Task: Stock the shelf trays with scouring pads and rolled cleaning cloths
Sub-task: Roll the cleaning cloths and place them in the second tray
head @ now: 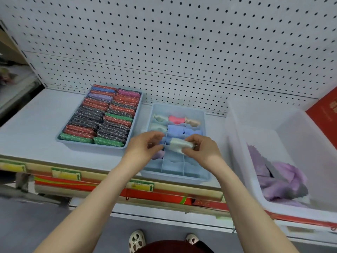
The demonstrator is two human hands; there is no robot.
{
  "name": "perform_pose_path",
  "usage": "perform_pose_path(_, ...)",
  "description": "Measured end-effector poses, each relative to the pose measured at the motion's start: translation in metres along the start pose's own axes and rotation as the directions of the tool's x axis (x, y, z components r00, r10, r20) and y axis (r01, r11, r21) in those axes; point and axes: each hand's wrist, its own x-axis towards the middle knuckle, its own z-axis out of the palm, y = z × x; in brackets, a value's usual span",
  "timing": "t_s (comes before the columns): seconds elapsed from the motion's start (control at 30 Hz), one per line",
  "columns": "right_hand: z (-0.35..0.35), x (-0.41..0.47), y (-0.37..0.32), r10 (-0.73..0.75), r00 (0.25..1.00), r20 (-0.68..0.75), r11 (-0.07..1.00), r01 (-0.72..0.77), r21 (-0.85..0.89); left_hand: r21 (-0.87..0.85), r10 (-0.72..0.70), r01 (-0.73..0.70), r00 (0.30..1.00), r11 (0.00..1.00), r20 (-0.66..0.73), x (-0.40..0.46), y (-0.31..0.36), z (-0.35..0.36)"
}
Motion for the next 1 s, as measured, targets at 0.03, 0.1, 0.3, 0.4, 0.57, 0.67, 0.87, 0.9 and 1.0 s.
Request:
perform_pose_path(0.03, 0.004, -0.002, 0.003, -0.010, 1.000, -0.008, 0.993, 0.009, -0.121, 0.126, 0.024, -0.026, 1.000, 0.992, 0.019, -0.001, -0.006, -0.002)
perform_pose_path(0.1, 0.013, -0.005, 0.007, -0.040, 0.999, -0.008, 0.961, 0.037, -0.275, 0.380, 0.147, -0.165, 0.986, 0.910, 0.077, 0.001, -0.017, -0.006)
perform_pose_path(0.3, 0.041, 0.003, 0.009, -0.132, 0.991, -0.037, 0.947, 0.115, -0.300, 0.685, 0.246, -0.384, 0.923, 0.619, 0.295, 0.015, -0.025, 0.005)
perform_pose_path(0.4, 0.046, 0.005, 0.012, -0.130, 0.991, 0.021, 0.927, 0.129, -0.352, 0.796, 0.202, -0.386, 0.923, 0.466, 0.329, 0.019, -0.023, 0.009)
perform_pose_path(0.57, 0.038, 0.017, 0.003, -0.074, 0.991, 0.116, 0.815, 0.127, -0.566, 0.842, 0.154, -0.378, 0.926, 0.386, 0.346, 0.026, -0.024, 0.015)
perform_pose_path(0.67, 0.047, 0.018, -0.004, -0.100, 0.991, 0.087, 0.737, 0.132, -0.663, 0.846, 0.173, -0.350, 0.937, 0.403, 0.304, 0.026, -0.026, 0.016)
perform_pose_path(0.87, 0.050, 0.017, 0.002, -0.196, 0.980, 0.021, 0.766, 0.167, -0.621, 0.825, 0.203, -0.354, 0.935, 0.441, 0.292, 0.027, -0.030, 0.017)
perform_pose_path(0.9, 0.051, 0.019, 0.003, -0.194, 0.981, 0.028, 0.774, 0.170, -0.610, 0.819, 0.204, -0.354, 0.934, 0.451, 0.292, 0.028, -0.030, 0.017)
perform_pose_path(1.0, 0.052, 0.021, 0.008, -0.157, 0.985, 0.077, 0.773, 0.171, -0.610, 0.794, 0.221, -0.367, 0.930, 0.485, 0.295, 0.026, -0.030, 0.015)
